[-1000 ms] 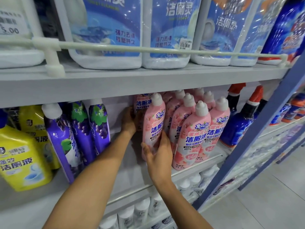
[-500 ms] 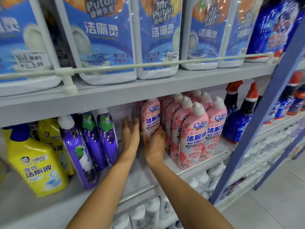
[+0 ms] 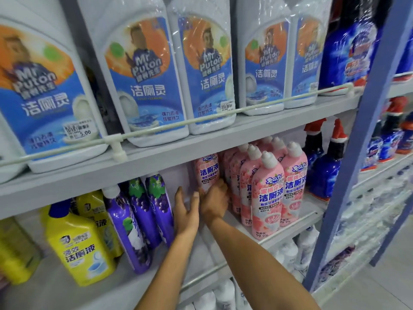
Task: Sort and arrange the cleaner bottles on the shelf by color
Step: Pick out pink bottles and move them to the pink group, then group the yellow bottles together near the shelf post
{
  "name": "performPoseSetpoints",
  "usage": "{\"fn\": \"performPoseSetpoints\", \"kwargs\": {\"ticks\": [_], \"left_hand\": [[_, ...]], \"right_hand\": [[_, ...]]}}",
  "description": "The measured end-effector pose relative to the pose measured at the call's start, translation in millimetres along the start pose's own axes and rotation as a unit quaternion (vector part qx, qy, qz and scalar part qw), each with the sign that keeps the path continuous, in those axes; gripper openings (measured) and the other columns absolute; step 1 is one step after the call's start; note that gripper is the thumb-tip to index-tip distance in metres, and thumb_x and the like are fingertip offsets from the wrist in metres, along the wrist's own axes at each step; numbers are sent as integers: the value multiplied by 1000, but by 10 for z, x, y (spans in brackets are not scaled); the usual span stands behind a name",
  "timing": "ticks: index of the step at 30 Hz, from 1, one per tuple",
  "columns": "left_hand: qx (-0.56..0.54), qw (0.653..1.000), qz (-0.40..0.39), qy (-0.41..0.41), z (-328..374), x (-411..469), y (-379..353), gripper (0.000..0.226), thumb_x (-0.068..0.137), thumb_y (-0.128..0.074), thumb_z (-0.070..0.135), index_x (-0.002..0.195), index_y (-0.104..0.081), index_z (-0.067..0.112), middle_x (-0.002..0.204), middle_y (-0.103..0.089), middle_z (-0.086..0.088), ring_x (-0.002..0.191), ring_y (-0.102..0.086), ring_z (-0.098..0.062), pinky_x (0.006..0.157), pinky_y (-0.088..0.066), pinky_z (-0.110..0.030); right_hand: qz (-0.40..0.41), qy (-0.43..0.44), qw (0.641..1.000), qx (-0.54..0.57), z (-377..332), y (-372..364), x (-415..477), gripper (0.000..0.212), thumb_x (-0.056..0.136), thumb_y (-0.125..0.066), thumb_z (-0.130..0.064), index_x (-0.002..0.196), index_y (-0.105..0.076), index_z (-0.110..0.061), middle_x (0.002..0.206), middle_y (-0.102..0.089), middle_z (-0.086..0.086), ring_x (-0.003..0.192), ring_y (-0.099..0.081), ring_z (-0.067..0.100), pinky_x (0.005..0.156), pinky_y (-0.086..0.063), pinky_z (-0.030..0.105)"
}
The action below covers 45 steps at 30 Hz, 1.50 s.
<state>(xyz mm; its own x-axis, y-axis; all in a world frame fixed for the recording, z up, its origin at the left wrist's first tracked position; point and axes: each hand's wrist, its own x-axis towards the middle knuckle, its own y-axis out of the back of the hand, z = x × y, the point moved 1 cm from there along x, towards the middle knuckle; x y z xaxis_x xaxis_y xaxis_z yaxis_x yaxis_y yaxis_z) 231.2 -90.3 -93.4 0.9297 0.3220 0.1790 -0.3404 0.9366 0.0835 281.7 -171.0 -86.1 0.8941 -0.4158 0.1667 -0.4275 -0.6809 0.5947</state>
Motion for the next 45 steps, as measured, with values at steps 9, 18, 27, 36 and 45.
{"fn": "performPoseSetpoints", "kwargs": {"ticks": [9, 18, 27, 36, 45], "left_hand": [[-4, 999, -36, 16, -46, -218, 147, 74, 96, -63, 48, 160, -30, 26, 165, -35, -2, 151, -35, -19, 124, -31, -41], [-28, 999, -41, -15, 167, -806, 503, 58, 101, -61, 35, 154, -40, 23, 158, -46, -1, 143, -44, -17, 108, -35, -26], [-117, 992, 46, -19, 130, -1511, 1481, 51, 96, -66, 29, 144, -49, 26, 146, -56, 4, 134, -53, -3, 116, -42, -32], [-27, 977, 209, -17, 192, -1649, 2794, 48, 98, -67, 29, 143, -49, 26, 146, -54, 7, 136, -50, -8, 116, -38, -33], [-8, 953, 294, -65, 376, -1481, 3390, 49, 99, -67, 21, 144, -49, 21, 141, -60, 2, 128, -57, -2, 108, -47, -23]], "right_hand": [[-19, 39, 990, 134, 111, 189, -88, 67, 94, -44, -64, 115, -62, -3, 115, -69, 21, 107, -67, 40, 87, -54, 41], [-161, 31, 946, 280, 482, 736, -775, 75, 93, -37, -79, 145, -55, -28, 148, -57, -5, 138, -53, 18, 123, -31, 40], [-208, 62, 902, 373, 519, 893, -1749, 73, 94, -55, -66, 148, -51, -17, 147, -58, -5, 134, -55, 7, 115, -45, 42], [-307, 166, 862, 367, -234, 337, -2345, 51, 85, -58, -75, 128, -62, -47, 140, -62, -15, 134, -55, 5, 115, -44, 46], [-407, 227, 814, 347, -1235, -366, -2474, 48, 96, -57, -55, 139, -57, -33, 138, -60, -18, 125, -59, 0, 110, -49, 34]]}}
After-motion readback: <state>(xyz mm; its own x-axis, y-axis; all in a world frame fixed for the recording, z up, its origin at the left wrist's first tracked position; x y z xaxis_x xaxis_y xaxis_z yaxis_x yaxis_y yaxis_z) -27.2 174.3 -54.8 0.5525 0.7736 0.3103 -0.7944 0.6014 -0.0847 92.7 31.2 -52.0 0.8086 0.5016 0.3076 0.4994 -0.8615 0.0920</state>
